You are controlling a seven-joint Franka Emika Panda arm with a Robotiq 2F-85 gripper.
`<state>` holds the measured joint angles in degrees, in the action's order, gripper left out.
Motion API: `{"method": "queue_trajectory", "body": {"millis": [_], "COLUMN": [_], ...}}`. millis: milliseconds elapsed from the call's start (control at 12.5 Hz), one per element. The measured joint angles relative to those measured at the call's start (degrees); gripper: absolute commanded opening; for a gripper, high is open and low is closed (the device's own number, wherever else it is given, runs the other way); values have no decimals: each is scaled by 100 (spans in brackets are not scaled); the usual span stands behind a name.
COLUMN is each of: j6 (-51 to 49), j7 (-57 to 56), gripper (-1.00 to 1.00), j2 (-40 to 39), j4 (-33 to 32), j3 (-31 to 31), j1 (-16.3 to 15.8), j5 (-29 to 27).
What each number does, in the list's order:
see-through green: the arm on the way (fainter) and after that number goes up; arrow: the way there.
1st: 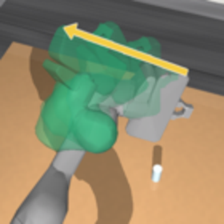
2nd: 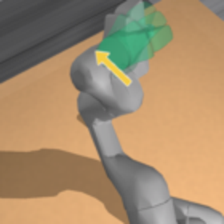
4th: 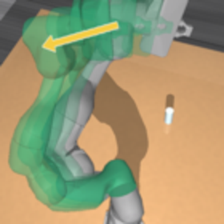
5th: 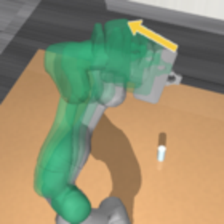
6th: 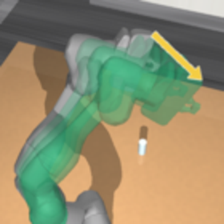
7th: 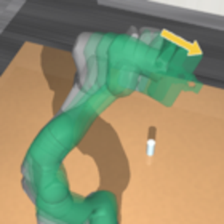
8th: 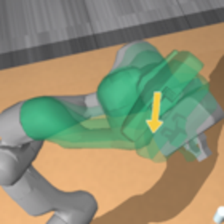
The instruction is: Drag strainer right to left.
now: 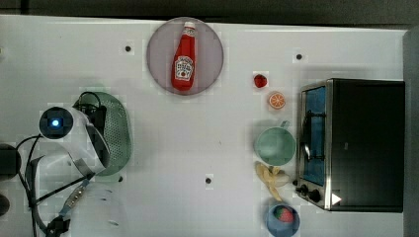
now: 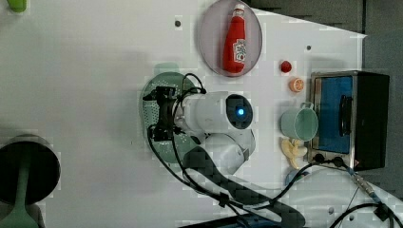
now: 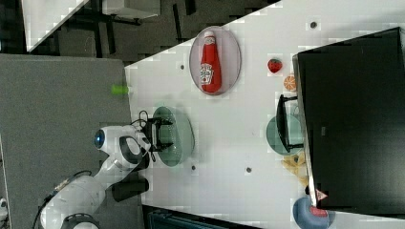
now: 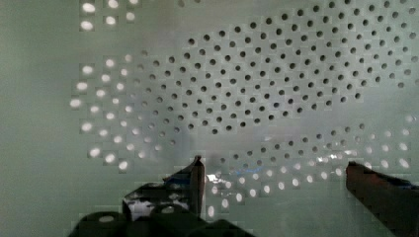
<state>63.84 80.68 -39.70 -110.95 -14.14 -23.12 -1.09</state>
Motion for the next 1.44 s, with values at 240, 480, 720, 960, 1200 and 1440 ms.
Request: {"method": "queue_trajectory", "body": {"millis": [240, 480, 720, 960, 1200, 1440], "j6": [39, -34, -173, -1446, -2859, -3945], "j7": [56, 62, 62, -207, -1248, -2714], "gripper": [100, 100, 100, 100, 100, 100], "j2": [-59, -90, 50, 599, 1553, 2934], "j4": [39, 157, 218, 235, 162, 235], "j3": [-49, -74, -145, -84, -59, 323], "j1": [-112, -227, -292, -327, -183, -111], "j5": [-221, -81, 67, -135, -29, 48]}}
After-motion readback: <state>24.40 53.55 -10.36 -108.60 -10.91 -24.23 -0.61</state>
